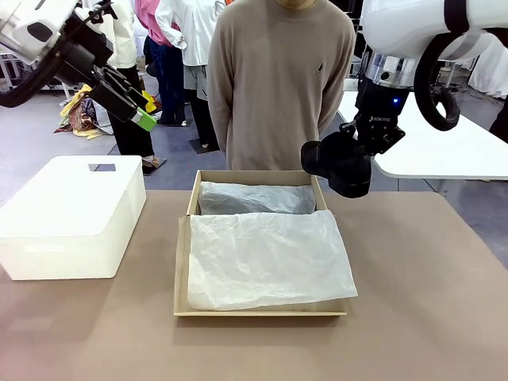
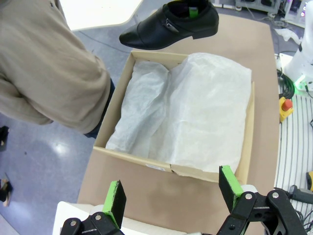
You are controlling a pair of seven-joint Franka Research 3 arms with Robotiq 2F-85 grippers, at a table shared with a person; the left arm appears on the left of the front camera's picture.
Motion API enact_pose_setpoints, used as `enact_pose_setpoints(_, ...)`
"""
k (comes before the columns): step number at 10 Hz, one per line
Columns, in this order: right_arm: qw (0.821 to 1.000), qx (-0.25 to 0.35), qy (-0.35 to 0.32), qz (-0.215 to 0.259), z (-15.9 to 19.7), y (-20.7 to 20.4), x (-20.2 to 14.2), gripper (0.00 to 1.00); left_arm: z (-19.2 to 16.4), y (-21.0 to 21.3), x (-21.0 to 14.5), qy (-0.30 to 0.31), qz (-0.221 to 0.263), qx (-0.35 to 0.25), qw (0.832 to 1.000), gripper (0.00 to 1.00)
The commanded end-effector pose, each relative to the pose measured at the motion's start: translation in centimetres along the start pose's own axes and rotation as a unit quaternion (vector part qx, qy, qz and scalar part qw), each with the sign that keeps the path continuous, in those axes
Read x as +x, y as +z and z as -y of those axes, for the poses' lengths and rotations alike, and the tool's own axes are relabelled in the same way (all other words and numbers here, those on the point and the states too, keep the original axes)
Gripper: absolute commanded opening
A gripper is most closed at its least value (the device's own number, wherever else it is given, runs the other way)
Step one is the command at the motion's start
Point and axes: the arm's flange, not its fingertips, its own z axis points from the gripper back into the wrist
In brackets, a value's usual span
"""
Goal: Pack the shoes into the box.
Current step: Place the other shoe of the Shoes into the Shoes Box.
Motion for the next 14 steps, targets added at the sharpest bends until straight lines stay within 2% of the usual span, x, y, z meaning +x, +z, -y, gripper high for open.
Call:
enact_pose_setpoints(1, 0.995, -0.039, -0.085, 0.042, -2.5, 1.6, -1.3, 0.00, 0.1, 0.0, -0.3, -0.005, 0.013, -0.008, 1.000, 1.00)
enact_pose_setpoints(2, 0.986, -0.058, -0.143, 0.055, -4.2, 2.3, -2.1, 0.00, 0.1, 0.0, -0.3, -0.005, 0.013, -0.008, 1.000, 1.00)
enact_pose_setpoints(4, 0.969, -0.078, -0.230, 0.043, -7.0, 3.3, -3.0, 0.00, 0.1, 0.0, -0.3, -0.005, 0.013, -0.008, 1.000, 1.00)
enact_pose_setpoints(5, 0.952, -0.076, -0.293, 0.055, -8.4, 3.4, -3.3, 0.00, 0.1, 0.0, -0.3, -0.005, 0.013, -0.008, 1.000, 1.00)
enact_pose_setpoints(7, 0.929, -0.058, -0.359, 0.065, -11.5, 2.1, -3.3, 0.00, 0.1, 0.0, -0.3, -0.005, 0.013, -0.008, 1.000, 1.00)
enact_pose_setpoints(9, 0.917, -0.022, -0.389, 0.084, -14.7, 0.2, -2.9, 0.00, 0.1, 0.0, -0.3, -0.005, 0.013, -0.008, 1.000, 1.00)
enact_pose_setpoints(10, 0.911, -0.012, -0.397, 0.109, -16.3, -0.6, -2.6, 0.00, 0.1, 0.0, -0.3, -0.005, 0.013, -0.008, 1.000, 1.00)
enact_pose_setpoints(12, 0.902, 0.005, -0.411, 0.134, -17.8, -1.1, -2.4, 0.00, 0.1, 0.0, -0.3, -0.005, 0.013, -0.008, 1.000, 1.00)
enact_pose_setpoints(13, 0.905, 0.010, -0.403, 0.137, -17.6, -1.1, -2.5, 0.00, 0.1, 0.0, -0.3, -0.005, 0.013, -0.008, 1.000, 1.00)
enact_pose_setpoints(14, 0.913, 0.005, -0.396, 0.100, -17.2, -1.8, -2.9, 0.00, 0.1, 0.0, -0.3, -0.005, 0.013, -0.008, 1.000, 1.00)
